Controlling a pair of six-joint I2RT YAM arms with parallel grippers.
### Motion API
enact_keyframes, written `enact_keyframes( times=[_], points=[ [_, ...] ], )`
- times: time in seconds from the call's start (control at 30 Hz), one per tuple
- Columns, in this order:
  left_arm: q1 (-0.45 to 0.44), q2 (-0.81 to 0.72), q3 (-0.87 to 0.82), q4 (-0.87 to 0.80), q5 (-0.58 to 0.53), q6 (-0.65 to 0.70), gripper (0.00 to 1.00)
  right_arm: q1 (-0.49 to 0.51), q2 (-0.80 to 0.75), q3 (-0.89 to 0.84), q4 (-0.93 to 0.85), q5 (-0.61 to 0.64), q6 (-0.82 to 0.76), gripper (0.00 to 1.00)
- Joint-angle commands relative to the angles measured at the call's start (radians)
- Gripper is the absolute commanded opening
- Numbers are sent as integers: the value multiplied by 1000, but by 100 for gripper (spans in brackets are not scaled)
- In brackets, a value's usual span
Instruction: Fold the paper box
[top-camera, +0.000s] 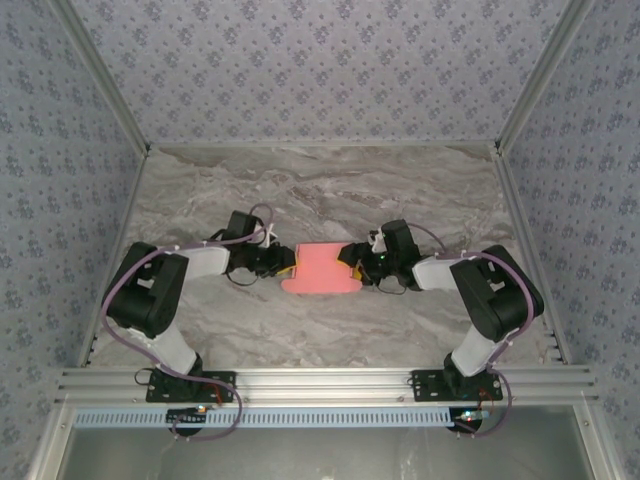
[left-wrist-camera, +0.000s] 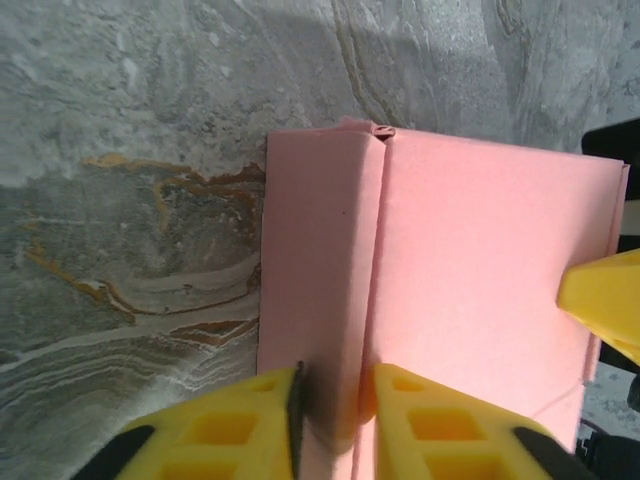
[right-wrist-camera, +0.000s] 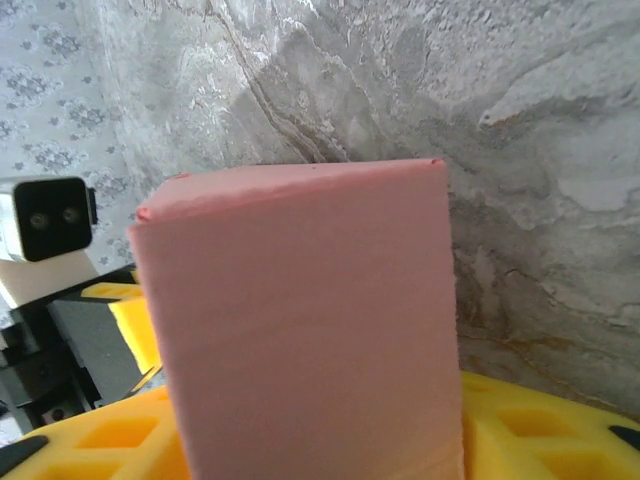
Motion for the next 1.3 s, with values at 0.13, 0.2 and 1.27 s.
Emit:
enact_keyframes(
  times=[0.13, 0.2, 1.27],
  points=[
    [-3, -120, -71, -188, -177, 19, 71, 12, -56, 12, -39, 14, 193, 39],
    [-3, -205, -66, -188, -221, 25, 87, 21, -75, 14, -43, 18, 218, 41],
    [-406, -325, -510, 890, -597, 1384, 99, -146, -175, 141, -661, -155, 177, 40]
  ],
)
